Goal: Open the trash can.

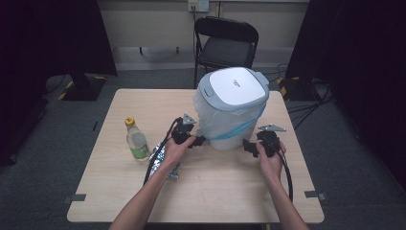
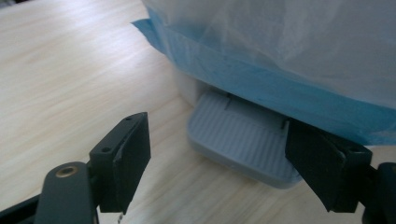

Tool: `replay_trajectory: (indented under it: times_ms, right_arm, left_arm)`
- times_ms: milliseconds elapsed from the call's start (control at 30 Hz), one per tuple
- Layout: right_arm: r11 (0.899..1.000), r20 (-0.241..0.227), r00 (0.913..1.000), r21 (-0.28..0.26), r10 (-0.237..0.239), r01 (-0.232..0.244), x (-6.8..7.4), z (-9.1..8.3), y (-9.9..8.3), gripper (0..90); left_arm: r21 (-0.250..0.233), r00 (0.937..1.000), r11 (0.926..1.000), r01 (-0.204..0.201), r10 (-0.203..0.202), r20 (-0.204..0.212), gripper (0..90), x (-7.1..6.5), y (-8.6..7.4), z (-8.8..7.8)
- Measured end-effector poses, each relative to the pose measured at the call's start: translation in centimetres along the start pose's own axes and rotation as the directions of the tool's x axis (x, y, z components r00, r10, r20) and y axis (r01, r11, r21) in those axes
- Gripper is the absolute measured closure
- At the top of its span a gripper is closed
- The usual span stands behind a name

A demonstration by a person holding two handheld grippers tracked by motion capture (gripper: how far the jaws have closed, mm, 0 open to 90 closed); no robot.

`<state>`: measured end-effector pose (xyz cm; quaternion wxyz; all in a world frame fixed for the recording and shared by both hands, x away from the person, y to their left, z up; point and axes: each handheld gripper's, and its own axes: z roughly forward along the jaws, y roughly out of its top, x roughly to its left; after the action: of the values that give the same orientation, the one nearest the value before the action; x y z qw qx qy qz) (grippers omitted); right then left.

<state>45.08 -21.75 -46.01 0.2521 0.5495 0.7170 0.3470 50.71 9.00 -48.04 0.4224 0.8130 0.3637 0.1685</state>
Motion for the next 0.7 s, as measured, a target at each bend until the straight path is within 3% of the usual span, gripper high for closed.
replay_trajectory:
  times_ms: [100,167,267,333,400,467,500,600,700]
  right_arm:
    - [1.000,0.001,1.0000,0.008,-0.002,0.002,-0.1,0.2,-0.1,14.9]
    - [1.000,0.005,1.0000,0.012,0.003,-0.003,-0.1,0.3,-0.2,14.9]
    - [1.000,0.002,0.9999,0.006,0.010,-0.010,-0.1,0.3,-0.2,14.9]
    - [1.000,0.003,0.9999,0.003,0.014,-0.014,-0.2,0.3,-0.2,14.9]
    - [1.000,0.003,0.9999,-0.001,0.016,-0.016,-0.3,0.2,-0.2,14.9]
    - [1.000,0.008,0.9998,-0.002,0.017,-0.017,-0.4,0.1,-0.2,15.0]
    - [1.000,0.008,0.9998,-0.002,0.018,-0.018,-0.4,0.1,-0.1,15.1]
    - [1.000,0.012,0.9997,0.002,0.023,-0.023,-0.5,0.1,-0.1,15.2]
    - [1.000,0.008,0.9997,-0.002,0.023,-0.023,-0.5,0.2,-0.1,14.0]
  left_arm:
    - [0.004,0.9999,1.0000,-0.003,0.003,0.016,19.9,0.4,0.2,0.3]
    - [-0.006,0.9997,0.9999,-0.011,0.011,0.023,25.3,0.5,0.3,0.4]
    - [-0.015,0.9967,0.9998,0.014,-0.013,0.080,24.4,0.3,0.2,0.9]
    - [-0.015,0.9978,0.9999,-0.007,0.008,0.066,24.8,0.1,0.2,0.8]
    - [-0.017,0.9951,0.9999,-0.002,0.003,0.099,26.2,0.0,0.0,0.8]
    - [-0.018,0.9969,0.9996,-0.022,0.023,0.075,26.0,-0.2,0.0,0.7]
    - [-0.029,0.9958,0.9995,-0.016,0.019,0.090,26.0,-0.3,0.0,0.7]
    - [-0.022,0.9960,0.9991,-0.037,0.039,0.081,26.1,-0.4,0.0,0.5]
    - [-0.026,0.9963,0.9994,-0.024,0.026,0.081,26.0,-0.9,-0.2,0.4]
